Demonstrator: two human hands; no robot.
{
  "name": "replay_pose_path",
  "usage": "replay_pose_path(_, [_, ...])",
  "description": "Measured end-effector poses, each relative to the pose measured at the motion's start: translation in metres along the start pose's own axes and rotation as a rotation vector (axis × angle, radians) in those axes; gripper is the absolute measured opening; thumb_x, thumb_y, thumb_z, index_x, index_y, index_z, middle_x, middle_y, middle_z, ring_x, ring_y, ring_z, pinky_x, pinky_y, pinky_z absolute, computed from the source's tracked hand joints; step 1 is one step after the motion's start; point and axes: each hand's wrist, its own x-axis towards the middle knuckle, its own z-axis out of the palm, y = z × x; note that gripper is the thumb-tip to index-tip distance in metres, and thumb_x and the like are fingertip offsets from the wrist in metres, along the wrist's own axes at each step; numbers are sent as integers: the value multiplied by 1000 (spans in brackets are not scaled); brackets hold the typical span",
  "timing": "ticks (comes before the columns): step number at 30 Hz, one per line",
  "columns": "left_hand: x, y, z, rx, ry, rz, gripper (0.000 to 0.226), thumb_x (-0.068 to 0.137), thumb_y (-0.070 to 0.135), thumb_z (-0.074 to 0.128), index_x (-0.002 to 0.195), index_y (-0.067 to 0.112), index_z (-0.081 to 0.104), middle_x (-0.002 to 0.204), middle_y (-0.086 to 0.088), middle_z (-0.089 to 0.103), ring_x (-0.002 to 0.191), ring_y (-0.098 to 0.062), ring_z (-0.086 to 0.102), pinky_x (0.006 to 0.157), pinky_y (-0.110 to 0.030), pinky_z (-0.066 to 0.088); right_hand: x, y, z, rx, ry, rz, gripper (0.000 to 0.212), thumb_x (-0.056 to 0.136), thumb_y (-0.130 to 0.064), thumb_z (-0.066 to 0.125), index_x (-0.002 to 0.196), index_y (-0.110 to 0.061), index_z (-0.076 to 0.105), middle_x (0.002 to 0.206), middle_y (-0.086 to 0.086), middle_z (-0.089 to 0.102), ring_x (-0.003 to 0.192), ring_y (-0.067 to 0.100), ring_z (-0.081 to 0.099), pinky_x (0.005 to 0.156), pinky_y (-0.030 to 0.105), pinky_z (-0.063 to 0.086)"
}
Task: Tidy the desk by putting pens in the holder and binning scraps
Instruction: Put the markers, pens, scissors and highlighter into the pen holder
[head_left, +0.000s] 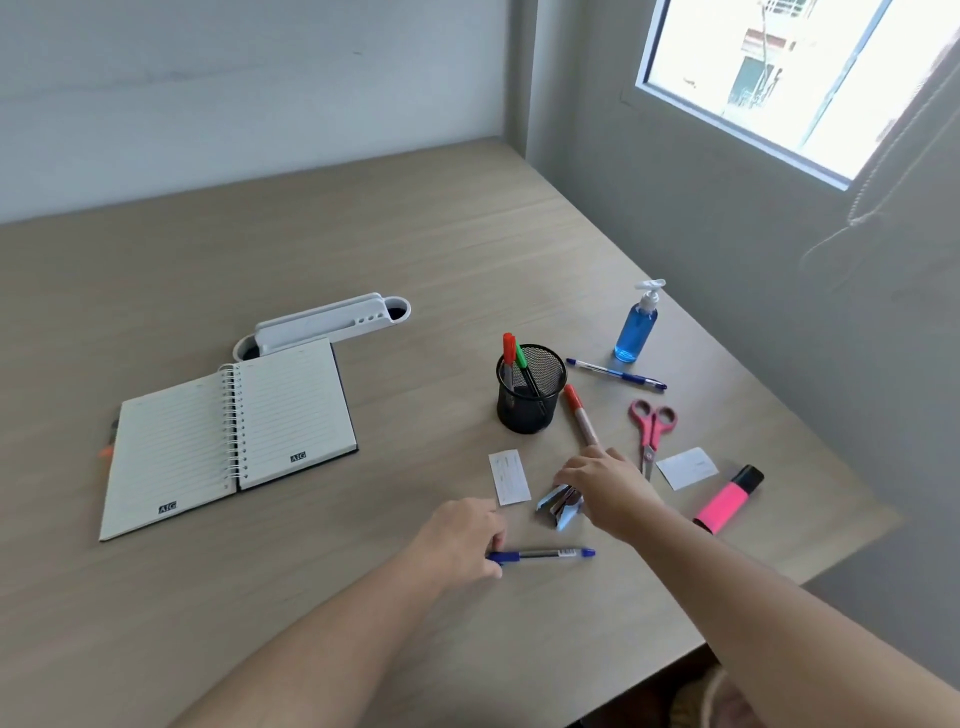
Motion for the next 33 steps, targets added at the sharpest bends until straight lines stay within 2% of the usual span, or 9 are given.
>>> replay_pose_path(4, [4, -2, -6, -76, -20, -2, 17, 75, 24, 69, 89, 15, 68, 98, -1, 66, 88, -15, 58, 72, -26, 39, 4, 3, -14, 54, -24, 10, 39, 83, -19, 64, 121, -30, 59, 121, -8, 62, 118, 19, 51, 96, 33, 38])
replay_pose_path(9, [10, -23, -70, -586, -90, -144, 8, 74, 12, 76, 73, 16, 68, 60, 1, 65, 51, -5, 57, 56, -19, 43, 0, 22, -66, 368, -24, 90, 37, 79, -23, 71, 115, -26, 63, 111, -4, 67, 99, 20, 61, 85, 32, 49])
replay_pose_path(14, [15, -34, -155, -851, 225, -114, 4, 76, 10, 77, 76, 14, 74, 58, 1, 64, 57, -9, 54, 62, -18, 47, 1, 43, -132, 531, 151, 83, 28, 85, -15, 66, 112, -21, 66, 95, -4, 67, 79, 12, 58, 73, 21, 42])
replay_pose_path(17, [25, -32, -192, -770, 400, -101, 9, 76, 15, 78, 84, 12, 76, 63, 1, 64, 61, -10, 52, 63, -21, 43, 17, 47, -158, 458, 156, 55, 23, 88, -14, 60, 109, -16, 68, 76, -13, 60, 66, 6, 52, 62, 16, 36])
replay_pose_path(19, [35, -29, -206, -617, 450, -89, 9, 76, 17, 77, 86, 16, 77, 62, 5, 62, 58, -8, 49, 58, -21, 38, 30, 46, -168, 382, 126, 61, 19, 88, -17, 58, 103, -13, 70, 78, -4, 66, 68, 12, 52, 62, 21, 37])
replay_pose_path(25, [64, -13, -198, -277, 383, -66, 16, 79, 13, 73, 95, 11, 72, 85, -1, 67, 76, -11, 56, 61, -11, 39, 66, 27, -178, 243, 1, 58, 24, 89, -21, 59, 104, -6, 70, 100, 12, 71, 94, 26, 62, 75, 27, 46])
replay_pose_path(27, [73, -12, -186, -280, 372, -74, 16, 75, 9, 76, 89, 8, 69, 88, -7, 72, 74, -13, 57, 64, -19, 44, 78, 23, -174, 219, -33, 46, 26, 87, -22, 62, 105, -5, 70, 102, 12, 71, 99, 27, 63, 83, 32, 50])
replay_pose_path(30, [86, -15, -170, -288, 325, -117, 13, 76, 7, 74, 88, 9, 71, 84, -6, 66, 77, -16, 57, 72, -25, 46, 90, 17, -167, 179, -78, 11, 27, 86, -23, 64, 106, -5, 69, 106, 11, 70, 97, 23, 62, 88, 34, 52])
replay_pose_path(33, [93, -18, -161, -276, 277, -166, 14, 82, 8, 69, 95, 10, 72, 88, -3, 61, 81, -16, 55, 72, -22, 40, 93, 9, -158, 140, -90, -9, 28, 87, -19, 63, 110, -4, 65, 101, 9, 65, 85, 17, 52, 76, 28, 45])
